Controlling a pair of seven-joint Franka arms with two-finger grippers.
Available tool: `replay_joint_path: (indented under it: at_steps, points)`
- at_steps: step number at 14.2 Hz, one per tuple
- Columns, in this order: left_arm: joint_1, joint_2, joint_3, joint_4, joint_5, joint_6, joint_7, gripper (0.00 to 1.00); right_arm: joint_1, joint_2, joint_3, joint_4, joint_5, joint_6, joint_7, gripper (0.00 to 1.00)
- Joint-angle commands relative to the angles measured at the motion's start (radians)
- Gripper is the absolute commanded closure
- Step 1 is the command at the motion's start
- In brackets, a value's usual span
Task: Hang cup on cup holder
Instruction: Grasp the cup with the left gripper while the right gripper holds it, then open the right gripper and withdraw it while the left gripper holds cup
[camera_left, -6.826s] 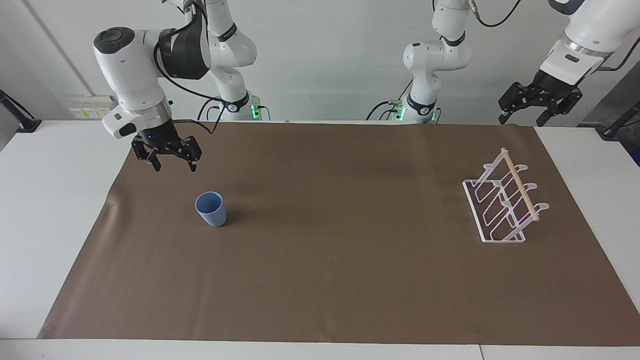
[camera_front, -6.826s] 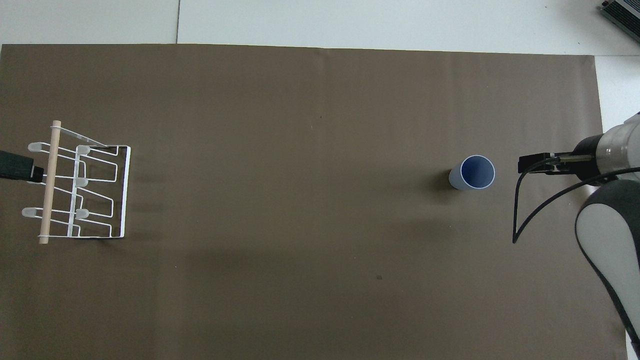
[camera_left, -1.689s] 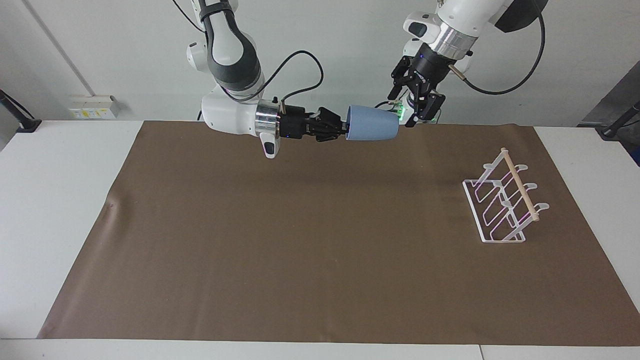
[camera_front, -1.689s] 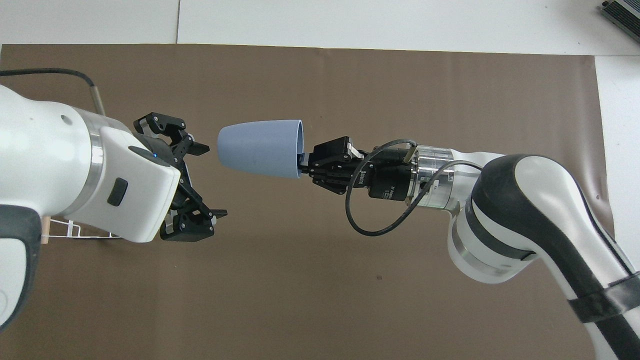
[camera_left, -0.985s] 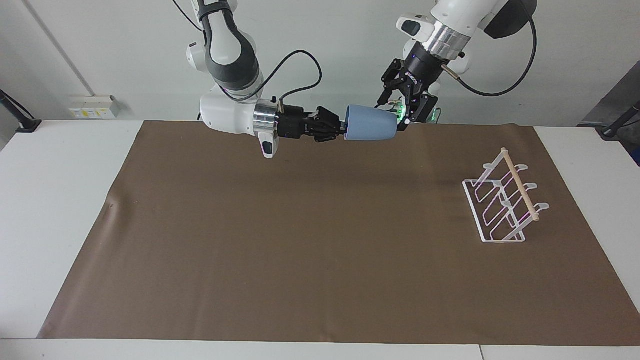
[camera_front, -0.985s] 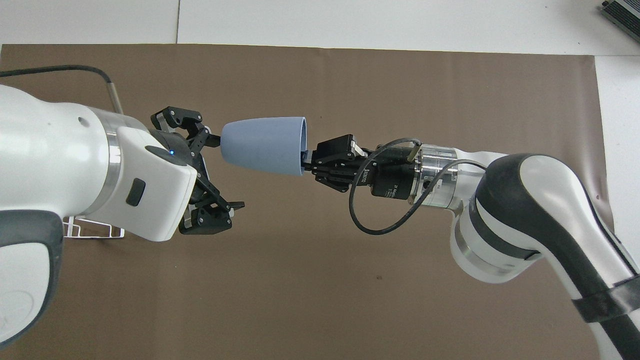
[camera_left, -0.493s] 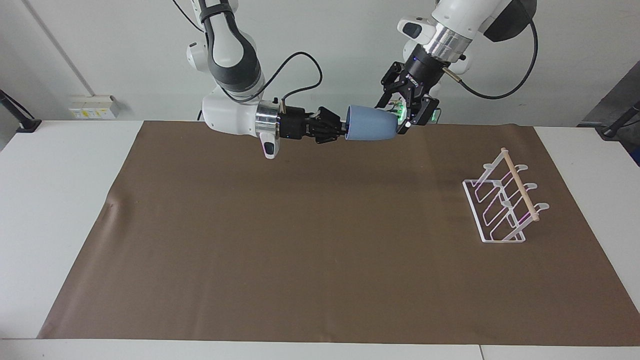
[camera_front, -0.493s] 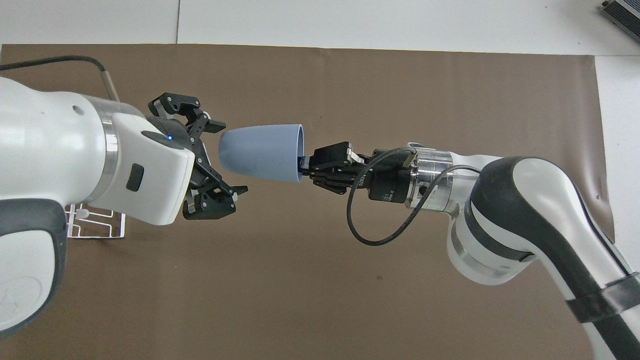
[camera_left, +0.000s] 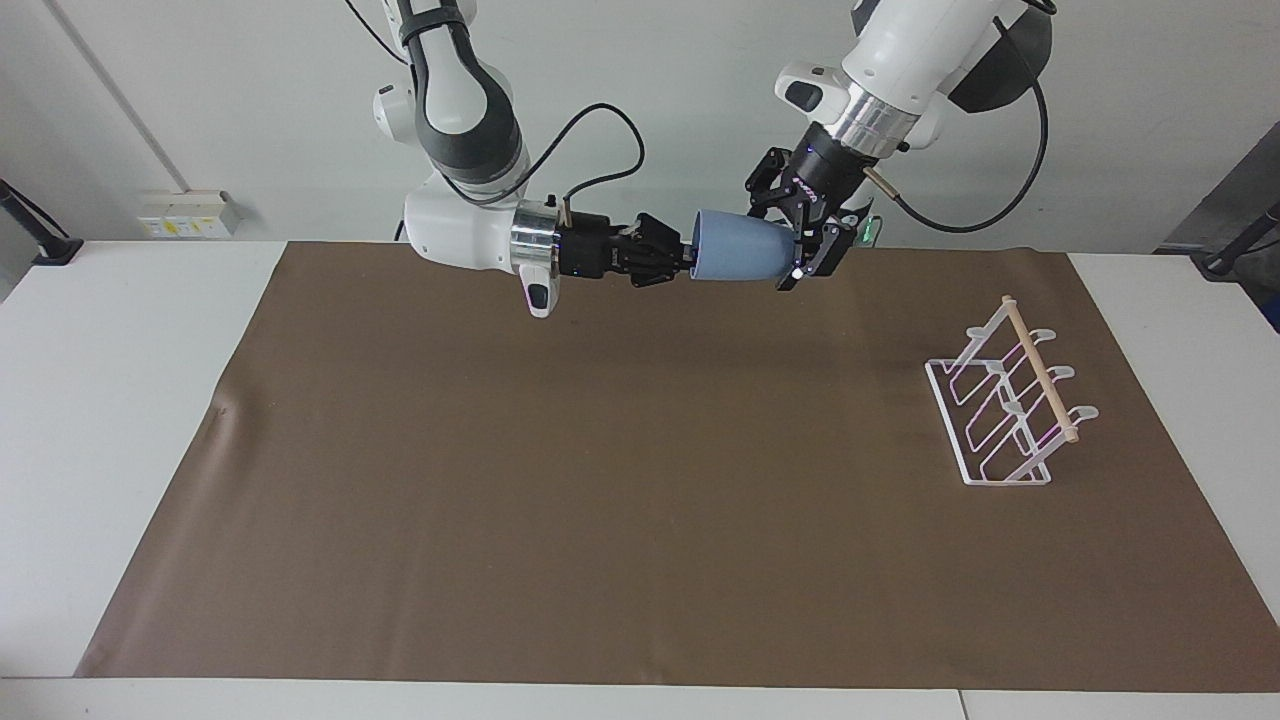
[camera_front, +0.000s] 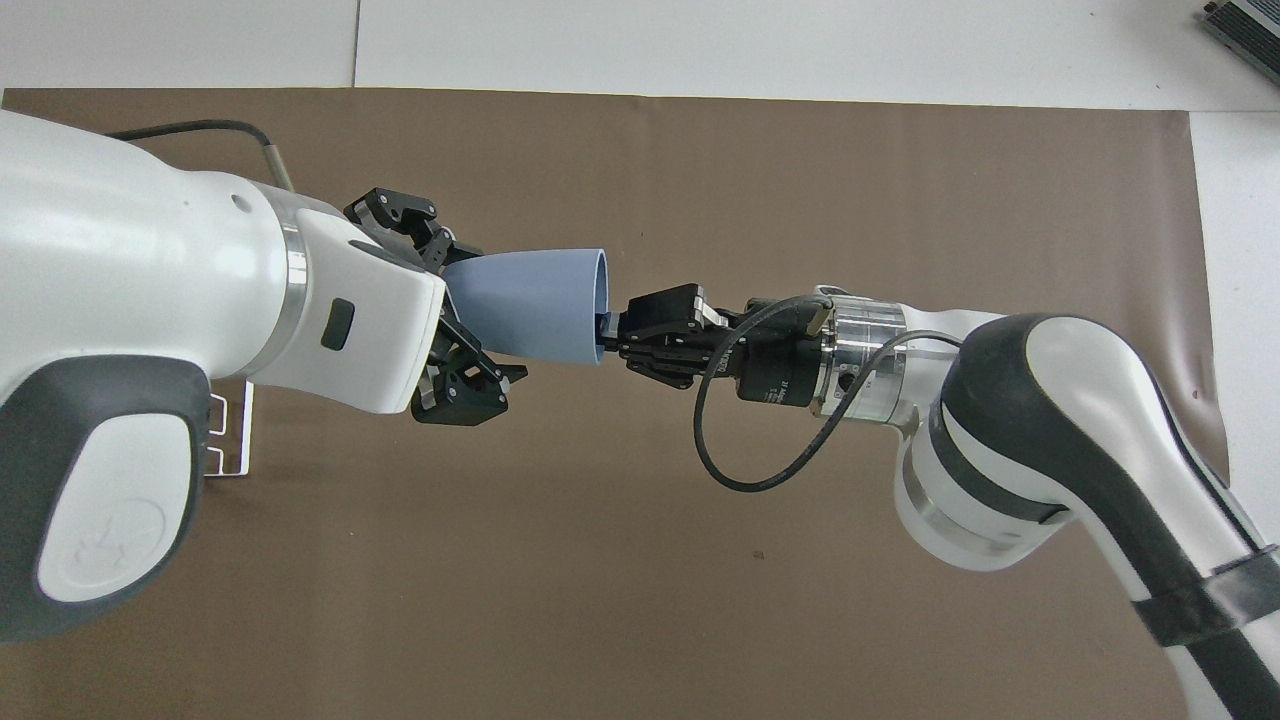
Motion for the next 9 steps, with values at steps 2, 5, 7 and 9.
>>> replay_joint_path:
  at_steps: [2, 5, 7, 9]
  points:
    - [-0.014, 0.021, 0.000, 0.041, -0.028, 0.004, -0.057, 0.00, -0.002, -0.030, 0.000, -0.032, 0.028, 0.001, -0.034, 1.00]
    - [-0.018, 0.021, -0.027, 0.040, -0.016, 0.017, -0.057, 0.00, -0.002, -0.030, 0.000, -0.032, 0.028, 0.001, -0.035, 1.00]
    - [-0.018, 0.021, -0.032, 0.033, -0.014, 0.030, -0.057, 0.00, -0.002, -0.030, 0.000, -0.032, 0.028, 0.001, -0.034, 1.00]
    - [-0.025, 0.022, -0.034, 0.030, -0.014, 0.041, -0.057, 0.00, -0.002, -0.030, 0.000, -0.032, 0.028, 0.001, -0.034, 1.00]
